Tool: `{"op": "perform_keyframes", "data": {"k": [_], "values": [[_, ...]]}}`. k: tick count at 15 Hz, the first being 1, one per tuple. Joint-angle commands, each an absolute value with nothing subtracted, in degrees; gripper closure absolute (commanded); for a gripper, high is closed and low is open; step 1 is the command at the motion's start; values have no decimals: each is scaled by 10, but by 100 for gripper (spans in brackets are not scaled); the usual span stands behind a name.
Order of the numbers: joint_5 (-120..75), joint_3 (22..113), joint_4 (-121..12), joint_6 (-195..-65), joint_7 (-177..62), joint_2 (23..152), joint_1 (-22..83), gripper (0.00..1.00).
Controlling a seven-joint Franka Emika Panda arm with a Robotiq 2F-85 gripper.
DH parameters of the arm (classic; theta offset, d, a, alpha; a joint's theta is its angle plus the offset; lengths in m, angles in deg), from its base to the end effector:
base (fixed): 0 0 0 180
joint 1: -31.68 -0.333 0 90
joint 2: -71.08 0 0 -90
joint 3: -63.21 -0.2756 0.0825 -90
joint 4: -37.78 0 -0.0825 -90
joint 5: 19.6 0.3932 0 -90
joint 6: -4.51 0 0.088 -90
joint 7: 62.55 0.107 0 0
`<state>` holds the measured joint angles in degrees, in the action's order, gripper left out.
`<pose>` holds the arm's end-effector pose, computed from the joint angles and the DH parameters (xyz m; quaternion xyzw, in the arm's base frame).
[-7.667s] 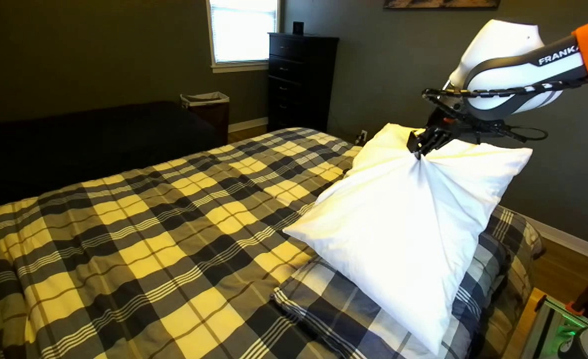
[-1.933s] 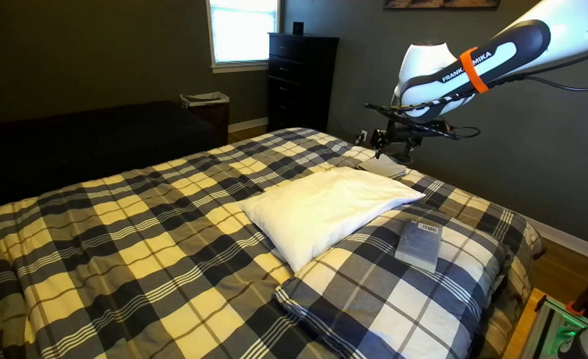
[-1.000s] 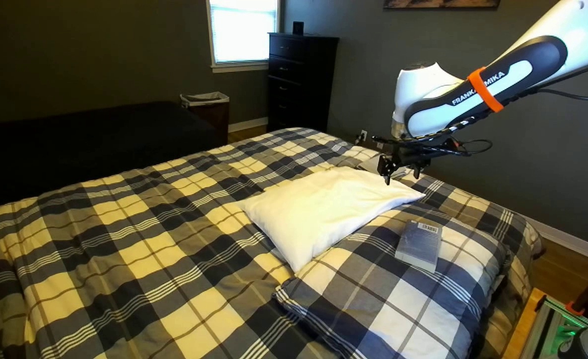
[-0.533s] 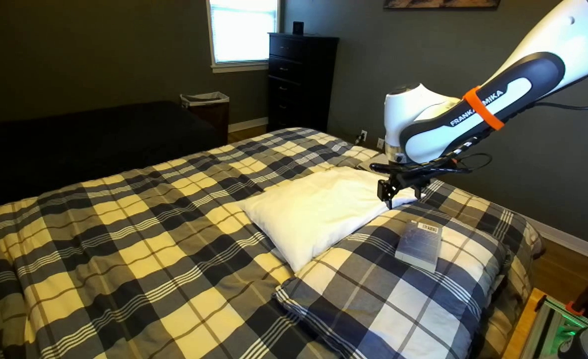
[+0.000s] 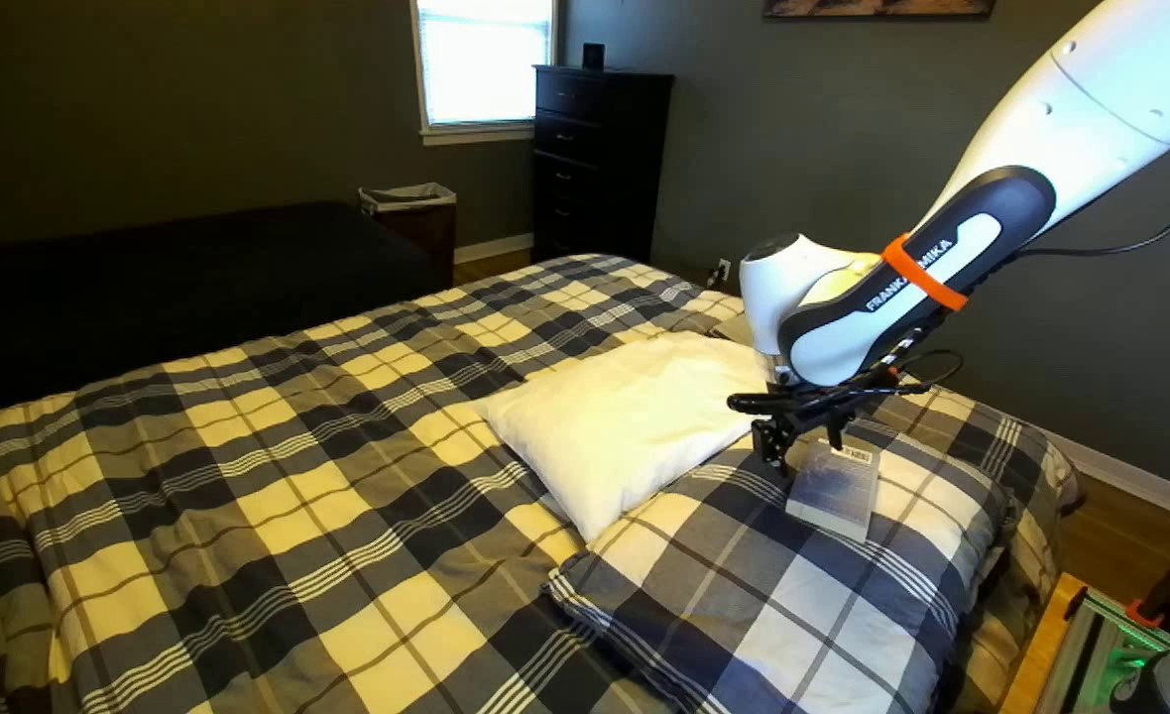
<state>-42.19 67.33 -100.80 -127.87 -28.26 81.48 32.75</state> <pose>0.4567 -0.0507 0.1681 0.9636 -0.1852 -0.1049 0.1621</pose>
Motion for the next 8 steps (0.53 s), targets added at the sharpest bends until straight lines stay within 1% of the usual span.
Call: {"op": "perform_keyframes", "data": {"k": [1, 4, 8], "values": [[-441, 684, -994, -1282, -263, 856, 309, 0], [-458, 692, -988, -1292, -256, 876, 296, 0], [-483, 704, -981, -1268, -256, 893, 283, 0]]}}
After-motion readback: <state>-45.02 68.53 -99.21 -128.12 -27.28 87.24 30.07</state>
